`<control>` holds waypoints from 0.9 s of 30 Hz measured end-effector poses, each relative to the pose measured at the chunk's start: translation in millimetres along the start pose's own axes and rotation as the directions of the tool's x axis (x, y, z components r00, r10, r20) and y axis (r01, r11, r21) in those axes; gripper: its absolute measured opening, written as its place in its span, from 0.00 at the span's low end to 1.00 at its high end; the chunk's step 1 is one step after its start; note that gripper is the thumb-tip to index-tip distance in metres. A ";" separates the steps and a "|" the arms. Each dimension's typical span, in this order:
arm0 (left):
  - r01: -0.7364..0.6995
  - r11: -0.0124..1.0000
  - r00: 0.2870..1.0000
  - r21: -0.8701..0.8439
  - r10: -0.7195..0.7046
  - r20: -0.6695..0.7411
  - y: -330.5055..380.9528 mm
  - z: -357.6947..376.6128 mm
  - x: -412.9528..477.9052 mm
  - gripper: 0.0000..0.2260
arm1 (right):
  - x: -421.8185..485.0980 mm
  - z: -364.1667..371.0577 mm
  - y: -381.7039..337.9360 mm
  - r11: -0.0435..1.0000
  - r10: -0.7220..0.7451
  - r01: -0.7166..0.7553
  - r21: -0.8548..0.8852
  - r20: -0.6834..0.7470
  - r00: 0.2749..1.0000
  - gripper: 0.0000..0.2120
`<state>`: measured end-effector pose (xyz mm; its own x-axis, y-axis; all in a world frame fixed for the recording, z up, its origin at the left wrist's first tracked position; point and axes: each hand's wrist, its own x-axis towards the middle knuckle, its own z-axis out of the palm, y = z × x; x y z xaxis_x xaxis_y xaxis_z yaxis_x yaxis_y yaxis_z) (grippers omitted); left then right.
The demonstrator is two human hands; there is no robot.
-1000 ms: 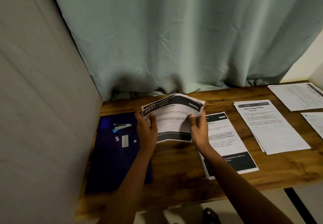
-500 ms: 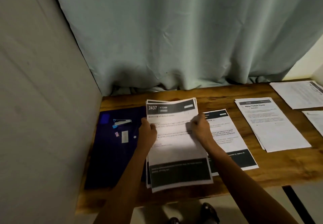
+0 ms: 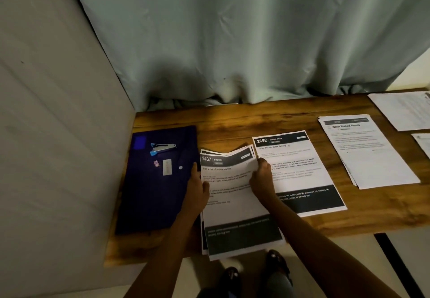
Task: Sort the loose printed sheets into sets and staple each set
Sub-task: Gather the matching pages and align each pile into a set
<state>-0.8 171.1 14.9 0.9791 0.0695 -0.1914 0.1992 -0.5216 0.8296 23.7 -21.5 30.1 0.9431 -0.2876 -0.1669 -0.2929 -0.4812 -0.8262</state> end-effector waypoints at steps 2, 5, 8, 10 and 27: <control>-0.035 0.989 0.999 0.146 0.035 0.002 -15.4 1.6 0.3 0.32 | -2.4 -2.2 6.4 0.998 -0.052 0.053 -0.030 0.047 0.998 0.18; -0.037 0.949 0.999 0.312 0.024 0.047 -33.6 3.6 -6.4 0.34 | -12.6 -5.9 23.7 0.977 -0.160 0.168 -0.130 0.069 0.985 0.26; -0.100 0.917 0.994 0.387 0.076 0.078 -45.4 4.4 -16.4 0.38 | -28.1 -8.9 42.7 0.892 -0.271 0.317 -0.322 0.180 0.946 0.33; -0.150 0.877 0.988 0.457 0.111 0.111 -52.4 5.4 -19.3 0.42 | -36.2 -8.4 55.6 0.777 -0.316 0.452 -0.438 0.350 0.882 0.36; -0.179 0.714 0.983 0.677 0.110 0.144 -60.9 -3.6 -22.3 0.49 | -55.9 12.2 80.9 0.659 -0.173 0.467 -0.589 0.486 0.857 0.42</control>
<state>-34.6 204.4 -29.5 0.9787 -0.1116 -0.1722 -0.0617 -0.9603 0.2719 -50.8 -34.3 -33.9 0.9349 0.2395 -0.2619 0.1550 -0.9394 -0.3059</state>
